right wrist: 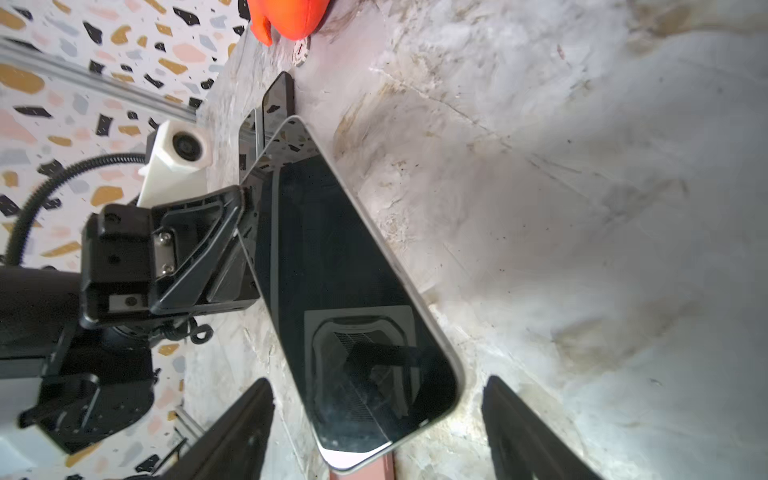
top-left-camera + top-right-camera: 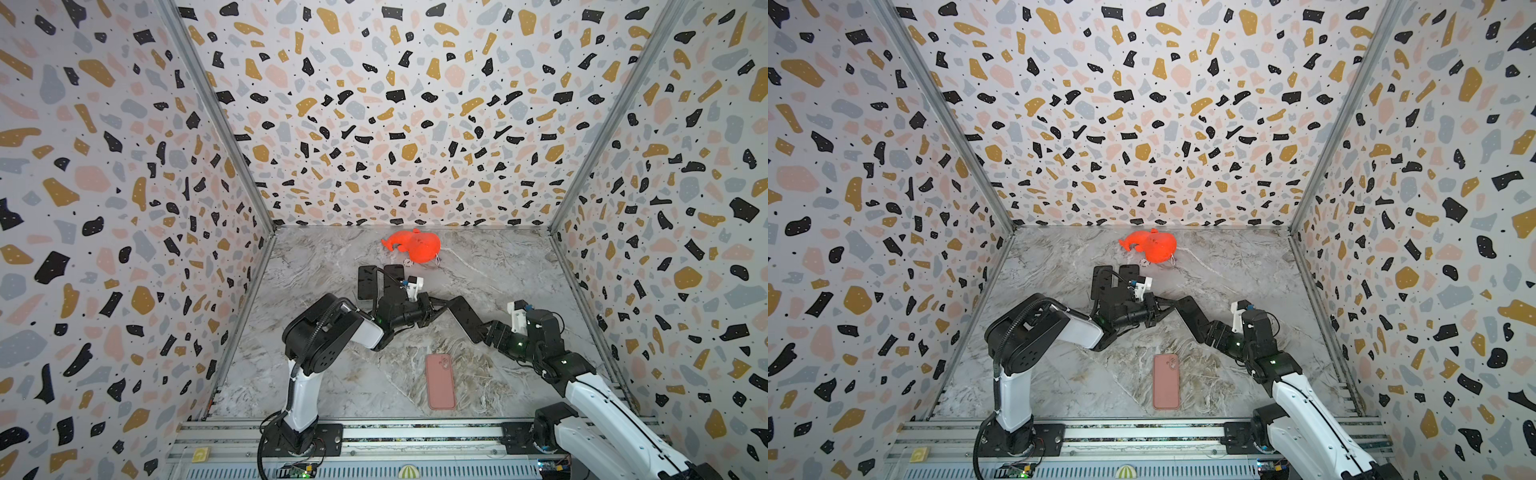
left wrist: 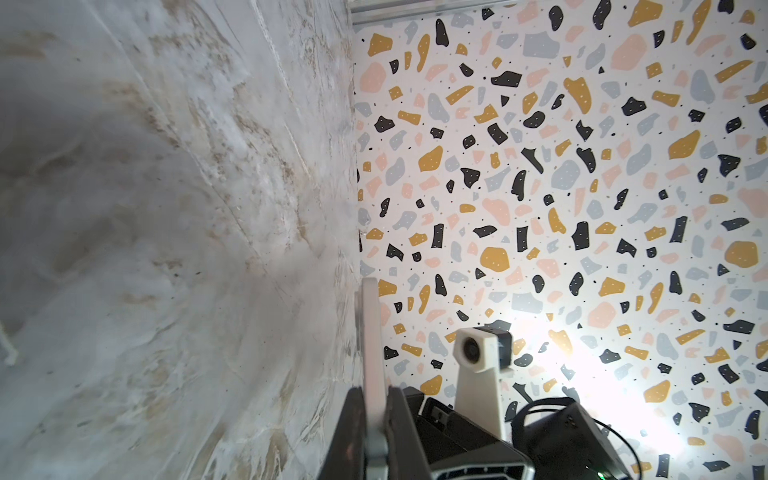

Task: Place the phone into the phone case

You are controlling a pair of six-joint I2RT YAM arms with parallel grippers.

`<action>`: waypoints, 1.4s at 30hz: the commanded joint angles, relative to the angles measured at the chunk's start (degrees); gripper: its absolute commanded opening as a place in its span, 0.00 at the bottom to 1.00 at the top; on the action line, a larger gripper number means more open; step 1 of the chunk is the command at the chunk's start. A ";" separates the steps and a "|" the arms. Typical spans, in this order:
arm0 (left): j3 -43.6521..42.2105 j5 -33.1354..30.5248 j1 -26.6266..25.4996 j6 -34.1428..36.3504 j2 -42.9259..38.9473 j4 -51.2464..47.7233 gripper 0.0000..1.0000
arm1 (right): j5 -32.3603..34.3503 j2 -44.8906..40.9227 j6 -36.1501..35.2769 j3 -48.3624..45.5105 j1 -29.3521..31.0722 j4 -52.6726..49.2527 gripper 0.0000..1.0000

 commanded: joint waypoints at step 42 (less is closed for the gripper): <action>-6.73 -2.48 0.94 3.83 -8.03 4.74 0.39 | -19.52 -4.92 18.83 -8.54 -11.35 28.55 0.02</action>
